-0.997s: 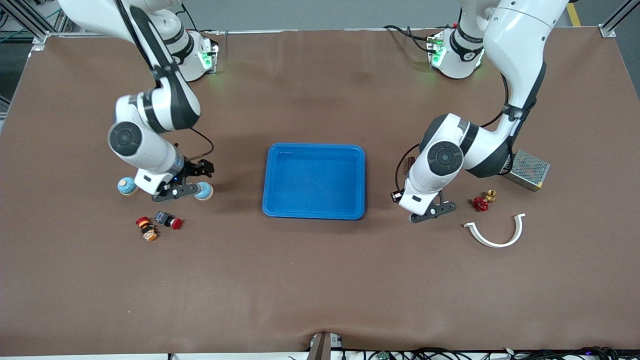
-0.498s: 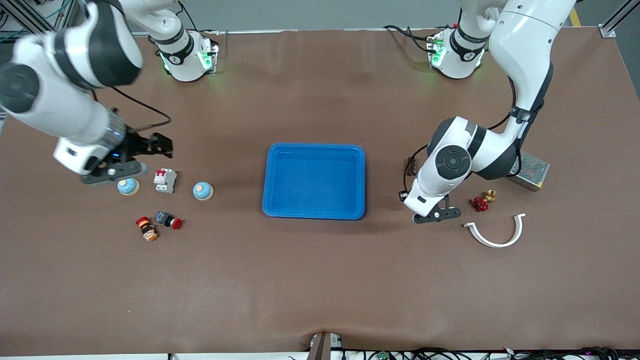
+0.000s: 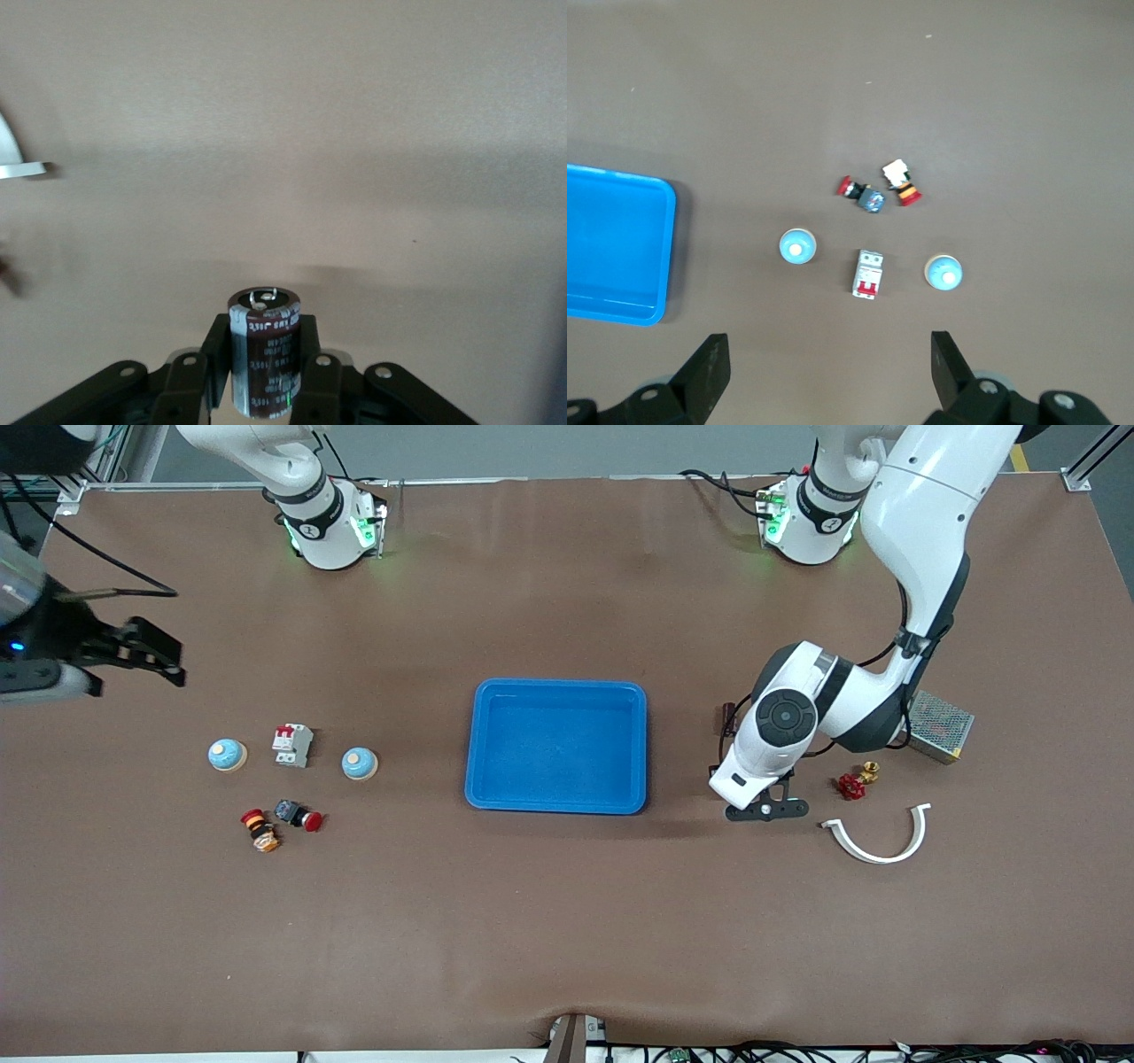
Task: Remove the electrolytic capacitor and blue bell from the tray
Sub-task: 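Retract the right arm to rest while the left gripper carries the capacitor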
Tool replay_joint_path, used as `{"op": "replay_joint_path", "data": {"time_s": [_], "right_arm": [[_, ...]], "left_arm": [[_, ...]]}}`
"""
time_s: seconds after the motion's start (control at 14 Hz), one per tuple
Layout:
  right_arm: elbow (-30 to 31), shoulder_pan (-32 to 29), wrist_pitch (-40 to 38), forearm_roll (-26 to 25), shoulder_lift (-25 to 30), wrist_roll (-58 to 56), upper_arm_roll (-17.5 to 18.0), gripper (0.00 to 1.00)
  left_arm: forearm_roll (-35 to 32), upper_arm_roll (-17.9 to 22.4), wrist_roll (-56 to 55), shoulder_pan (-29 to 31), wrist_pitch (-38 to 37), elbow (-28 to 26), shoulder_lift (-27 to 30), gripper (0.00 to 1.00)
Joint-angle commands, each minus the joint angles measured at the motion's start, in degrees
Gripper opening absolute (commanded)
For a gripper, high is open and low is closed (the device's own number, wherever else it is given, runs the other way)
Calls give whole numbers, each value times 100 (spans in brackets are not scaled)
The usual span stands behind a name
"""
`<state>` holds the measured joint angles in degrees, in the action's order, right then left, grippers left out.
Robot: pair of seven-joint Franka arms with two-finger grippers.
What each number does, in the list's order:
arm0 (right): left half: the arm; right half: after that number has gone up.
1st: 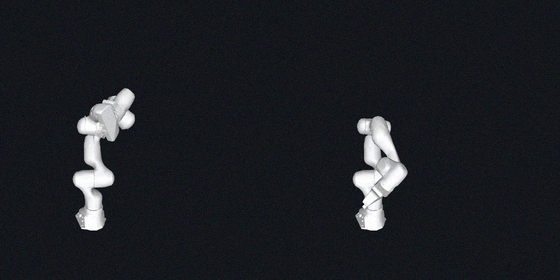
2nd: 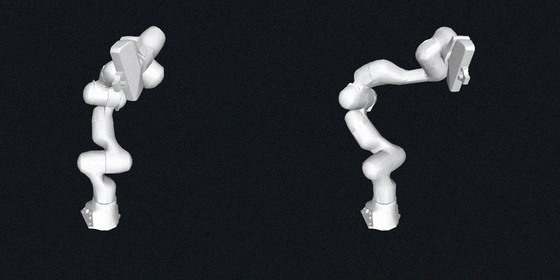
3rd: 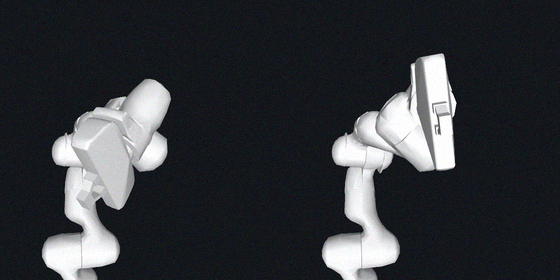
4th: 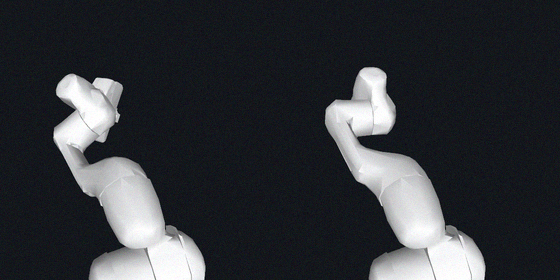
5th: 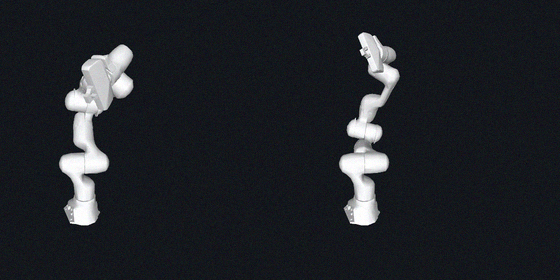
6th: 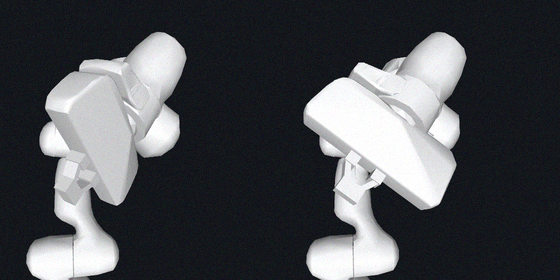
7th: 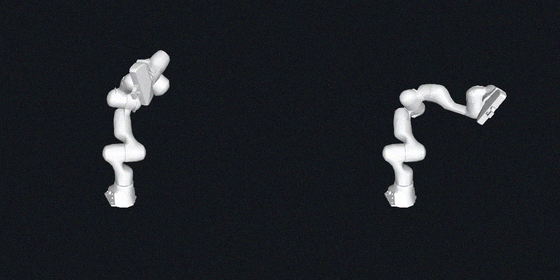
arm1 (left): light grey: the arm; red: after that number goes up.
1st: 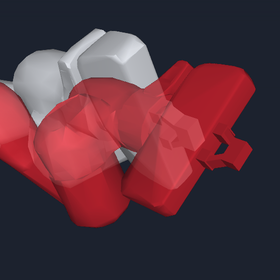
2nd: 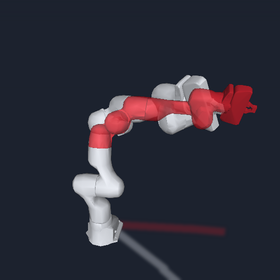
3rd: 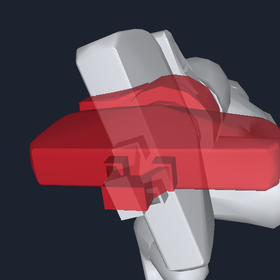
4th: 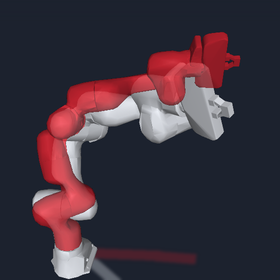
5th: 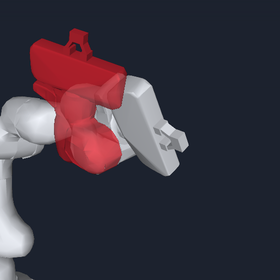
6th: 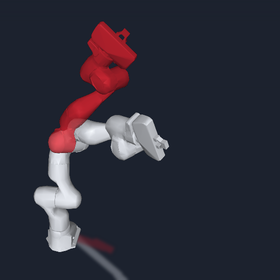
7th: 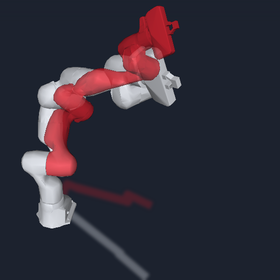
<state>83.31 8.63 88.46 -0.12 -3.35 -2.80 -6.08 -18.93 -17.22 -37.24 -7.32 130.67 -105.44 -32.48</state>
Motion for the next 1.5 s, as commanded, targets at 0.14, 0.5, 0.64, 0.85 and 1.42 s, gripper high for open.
{"op": "replay_joint_path", "data": {"time_s": [0.14, 0.5, 0.64, 0.85, 1.42], "right_arm": [[-368, -651, -136, 65, -148, 35, 81, 100], [-385, -810, -145, 30, -148, 43, 81, 100], [-385, -836, -145, 38, -148, 43, 81, 100], [-385, -810, -136, 12, -148, 52, 99, 100], [-385, -801, -136, 21, -148, 43, 107, 100]], "left_arm": [[-155, -80, 138, 73, 291, -55, -109, 0], [-155, -80, 165, 72, 625, -318, -136, 0], [-155, -80, 165, 64, 845, -468, -136, 0], [-155, -80, 156, 64, 907, -539, -118, 0], [-155, -80, 156, 64, 907, -574, -118, 0]]}}
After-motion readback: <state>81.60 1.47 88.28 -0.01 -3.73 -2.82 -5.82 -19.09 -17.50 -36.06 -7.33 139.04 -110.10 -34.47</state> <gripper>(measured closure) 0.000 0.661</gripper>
